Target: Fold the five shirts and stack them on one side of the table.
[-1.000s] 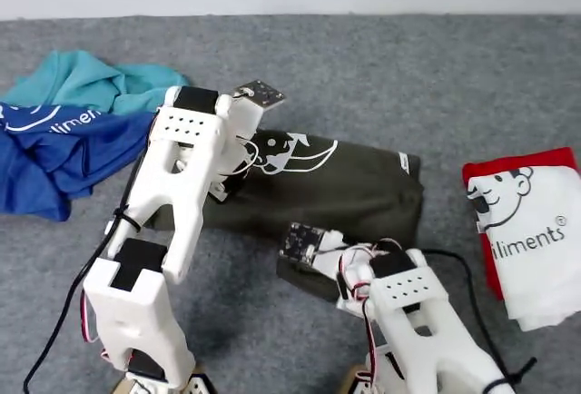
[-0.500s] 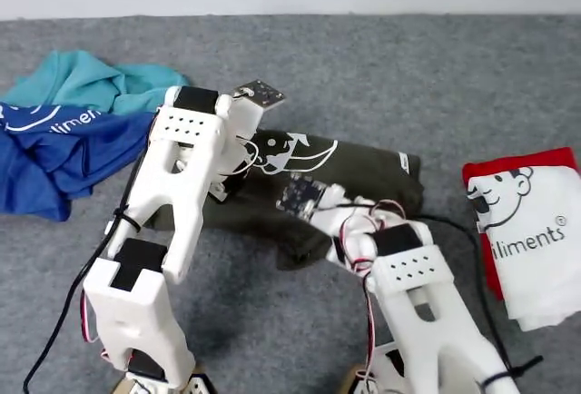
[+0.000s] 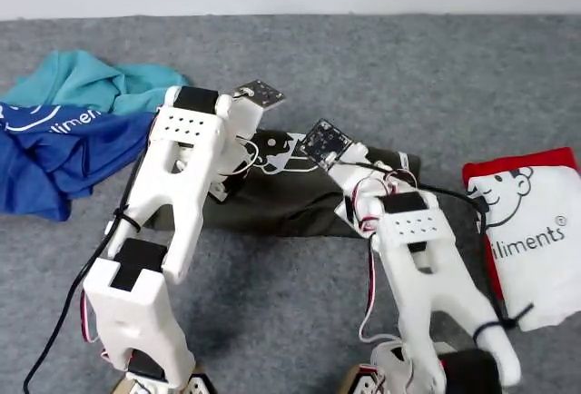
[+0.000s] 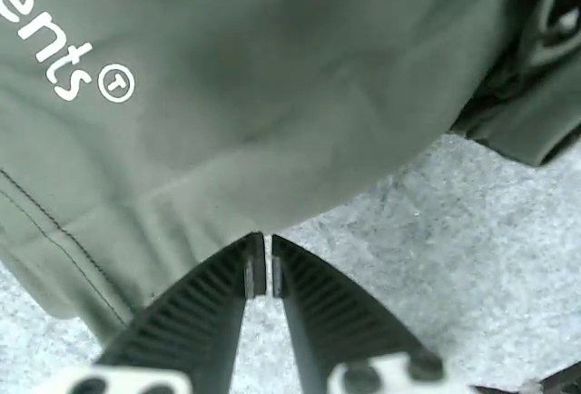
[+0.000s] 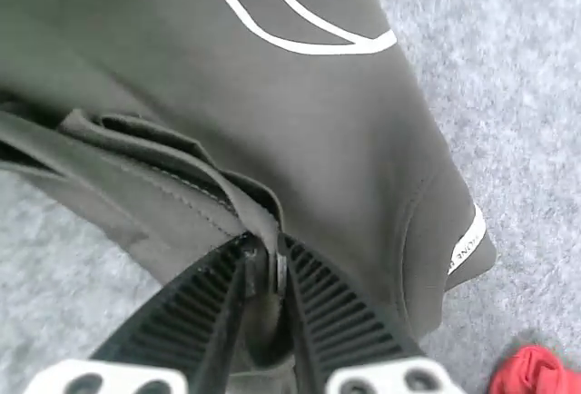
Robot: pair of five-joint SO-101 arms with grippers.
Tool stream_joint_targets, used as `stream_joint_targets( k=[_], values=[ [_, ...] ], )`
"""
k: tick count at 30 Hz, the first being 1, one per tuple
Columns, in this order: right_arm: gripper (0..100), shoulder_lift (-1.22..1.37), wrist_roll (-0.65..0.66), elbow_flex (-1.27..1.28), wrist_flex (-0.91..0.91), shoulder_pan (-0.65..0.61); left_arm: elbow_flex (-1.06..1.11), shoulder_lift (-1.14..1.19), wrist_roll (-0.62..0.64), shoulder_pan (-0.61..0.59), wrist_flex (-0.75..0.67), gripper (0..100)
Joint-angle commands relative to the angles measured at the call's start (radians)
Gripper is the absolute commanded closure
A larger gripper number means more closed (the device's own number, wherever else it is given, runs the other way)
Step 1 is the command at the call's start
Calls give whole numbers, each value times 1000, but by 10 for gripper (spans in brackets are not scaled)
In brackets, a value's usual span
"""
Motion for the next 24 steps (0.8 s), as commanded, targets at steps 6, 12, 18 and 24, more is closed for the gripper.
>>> stream_joint_targets(
  k=[6,12,18,24],
  values=[
    [842,182,-20,-147,-22,54,-35,-49,-14,3,2,985],
    [692,343,-23,-298,-22,56,-35,-49,-15,3,2,985],
    [691,458,-115,-485,-22,65,-35,-49,-15,3,3,985],
    [692,519,-117,-588,64,96,-35,-49,-15,3,3,985]
  ],
)
